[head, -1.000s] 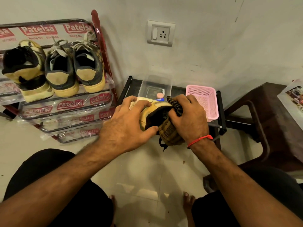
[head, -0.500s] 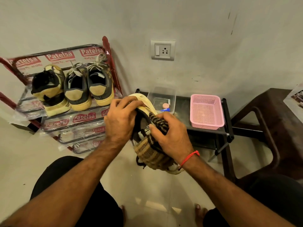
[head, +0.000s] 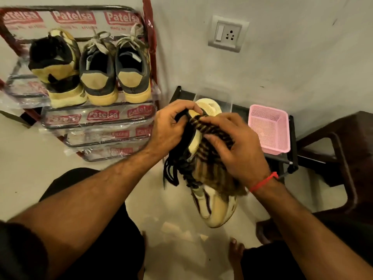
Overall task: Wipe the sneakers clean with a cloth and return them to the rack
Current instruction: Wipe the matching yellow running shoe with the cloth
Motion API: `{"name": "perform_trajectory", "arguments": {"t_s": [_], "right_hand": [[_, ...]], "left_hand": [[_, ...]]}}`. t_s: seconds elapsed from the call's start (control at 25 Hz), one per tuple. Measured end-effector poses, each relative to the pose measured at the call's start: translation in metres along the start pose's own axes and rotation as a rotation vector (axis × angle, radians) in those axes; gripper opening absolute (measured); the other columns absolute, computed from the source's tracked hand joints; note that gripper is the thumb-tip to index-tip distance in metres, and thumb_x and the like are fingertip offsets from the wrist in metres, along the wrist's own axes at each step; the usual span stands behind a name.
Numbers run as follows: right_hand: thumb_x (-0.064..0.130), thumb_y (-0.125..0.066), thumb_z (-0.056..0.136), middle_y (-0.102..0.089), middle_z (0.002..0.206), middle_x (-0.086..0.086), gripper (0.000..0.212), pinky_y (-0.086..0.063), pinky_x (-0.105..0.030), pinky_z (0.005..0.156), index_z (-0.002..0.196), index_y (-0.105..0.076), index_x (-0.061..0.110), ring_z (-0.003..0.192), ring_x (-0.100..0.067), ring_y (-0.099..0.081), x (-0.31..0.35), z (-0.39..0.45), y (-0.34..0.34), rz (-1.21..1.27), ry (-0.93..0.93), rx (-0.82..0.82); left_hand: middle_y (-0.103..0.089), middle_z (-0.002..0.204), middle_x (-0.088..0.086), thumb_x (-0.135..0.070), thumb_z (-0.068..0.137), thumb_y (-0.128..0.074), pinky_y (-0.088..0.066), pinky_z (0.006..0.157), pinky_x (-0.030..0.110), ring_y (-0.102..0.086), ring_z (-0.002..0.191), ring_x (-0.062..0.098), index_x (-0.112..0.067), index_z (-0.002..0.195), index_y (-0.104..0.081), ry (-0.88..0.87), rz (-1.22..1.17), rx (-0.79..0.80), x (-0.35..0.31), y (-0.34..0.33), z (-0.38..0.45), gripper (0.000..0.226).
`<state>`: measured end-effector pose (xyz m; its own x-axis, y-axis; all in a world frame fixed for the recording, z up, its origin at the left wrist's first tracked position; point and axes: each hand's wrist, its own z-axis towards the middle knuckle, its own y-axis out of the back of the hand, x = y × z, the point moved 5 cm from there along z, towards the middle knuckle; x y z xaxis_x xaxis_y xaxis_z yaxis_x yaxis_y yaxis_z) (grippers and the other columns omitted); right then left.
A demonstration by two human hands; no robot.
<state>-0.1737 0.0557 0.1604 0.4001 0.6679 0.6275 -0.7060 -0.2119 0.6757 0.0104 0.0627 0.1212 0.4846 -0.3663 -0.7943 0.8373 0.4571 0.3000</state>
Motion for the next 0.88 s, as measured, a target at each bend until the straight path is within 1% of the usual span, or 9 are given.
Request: {"name": "perform_trajectory", "arguments": {"t_s": [0.08, 0.2, 0.32, 0.44, 0.56, 0.64, 0.72, 0.8, 0.88], "right_hand": [[0.022, -0.062, 0.098, -0.056, 0.126, -0.007, 0.037, -0.046, -0.022, 0.101, 0.134, -0.062, 0.019, 0.114, -0.014, -0.053, -0.005, 0.008, 0.002, -0.09, 0.005, -0.087], [0.055, -0.055, 0.095, -0.04, 0.142, -0.005, 0.062, -0.044, -0.036, 0.107, 0.147, -0.046, 0.023, 0.126, -0.023, -0.045, -0.001, 0.004, -0.014, -0.246, 0.039, 0.126], [0.046, -0.055, 0.092, -0.044, 0.139, -0.008, 0.055, -0.056, -0.042, 0.096, 0.138, -0.053, 0.016, 0.12, -0.025, -0.053, 0.014, -0.011, -0.02, -0.266, 0.144, 0.228], [0.037, -0.05, 0.092, -0.053, 0.13, -0.009, 0.04, -0.061, -0.039, 0.083, 0.122, -0.064, 0.014, 0.107, -0.026, -0.062, 0.018, -0.022, -0.023, -0.266, 0.264, 0.277], [0.03, -0.056, 0.093, -0.055, 0.125, -0.011, 0.034, -0.054, -0.025, 0.092, 0.12, -0.068, 0.011, 0.108, -0.021, -0.058, 0.005, -0.015, -0.009, -0.214, 0.2, 0.117], [0.024, -0.063, 0.094, -0.055, 0.124, -0.011, 0.03, -0.049, -0.018, 0.096, 0.12, -0.069, 0.011, 0.11, -0.013, -0.053, -0.006, -0.005, 0.002, -0.176, 0.133, 0.04], [0.026, -0.065, 0.094, -0.056, 0.123, -0.008, 0.031, -0.053, -0.024, 0.094, 0.121, -0.069, 0.012, 0.109, -0.012, -0.053, -0.007, -0.006, -0.002, -0.151, 0.126, 0.105], [0.033, -0.059, 0.094, -0.055, 0.123, -0.007, 0.033, -0.057, -0.029, 0.089, 0.118, -0.069, 0.013, 0.106, -0.017, -0.058, 0.002, -0.017, -0.018, -0.169, 0.196, 0.215], [0.037, -0.052, 0.094, -0.055, 0.124, -0.008, 0.037, -0.06, -0.035, 0.084, 0.115, -0.069, 0.013, 0.106, -0.023, -0.061, 0.011, -0.027, -0.034, -0.211, 0.275, 0.332]], "left_hand": [[-0.073, 0.108, 0.006, 0.017, 0.086, -0.055, -0.055, 0.099, 0.042, -0.069, 0.107, 0.019, -0.002, 0.107, -0.073, -0.028, -0.008, 0.001, -0.004, -0.002, 0.002, 0.033], [-0.075, 0.106, 0.006, 0.009, 0.092, -0.057, -0.058, 0.094, 0.044, -0.072, 0.104, 0.018, -0.009, 0.106, -0.073, 0.101, -0.107, -0.044, 0.003, 0.005, 0.006, 0.028], [-0.077, 0.103, 0.006, 0.002, 0.095, -0.06, -0.06, 0.089, 0.049, -0.074, 0.1, 0.02, -0.014, 0.103, -0.074, 0.217, -0.154, -0.053, 0.016, 0.009, 0.001, 0.022], [-0.076, 0.105, 0.005, 0.004, 0.096, -0.058, -0.059, 0.093, 0.048, -0.073, 0.101, 0.018, -0.012, 0.104, -0.074, 0.217, -0.146, -0.062, 0.017, 0.017, 0.007, 0.024], [-0.074, 0.106, 0.003, 0.013, 0.091, -0.056, -0.054, 0.102, 0.041, -0.07, 0.107, 0.017, -0.006, 0.104, -0.074, 0.0, -0.08, 0.171, 0.0, 0.001, 0.009, 0.03], [-0.074, 0.109, 0.002, 0.008, 0.092, -0.059, -0.054, 0.101, 0.039, -0.07, 0.108, 0.017, -0.008, 0.108, -0.074, -0.034, -0.023, 0.304, -0.001, -0.016, 0.001, 0.027], [-0.075, 0.105, 0.003, 0.007, 0.094, -0.06, -0.058, 0.096, 0.038, -0.072, 0.102, 0.016, -0.009, 0.105, -0.075, 0.055, -0.068, 0.229, 0.004, -0.016, 0.001, 0.024], [-0.076, 0.1, 0.004, 0.01, 0.094, -0.059, -0.06, 0.09, 0.034, -0.074, 0.095, 0.013, -0.007, 0.1, -0.074, 0.229, -0.172, 0.05, 0.013, -0.001, 0.008, 0.024], [-0.076, 0.099, 0.003, 0.012, 0.095, -0.056, -0.06, 0.091, 0.033, -0.074, 0.094, 0.011, -0.008, 0.098, -0.073, 0.299, -0.198, -0.051, 0.016, 0.015, 0.015, 0.026]]}}
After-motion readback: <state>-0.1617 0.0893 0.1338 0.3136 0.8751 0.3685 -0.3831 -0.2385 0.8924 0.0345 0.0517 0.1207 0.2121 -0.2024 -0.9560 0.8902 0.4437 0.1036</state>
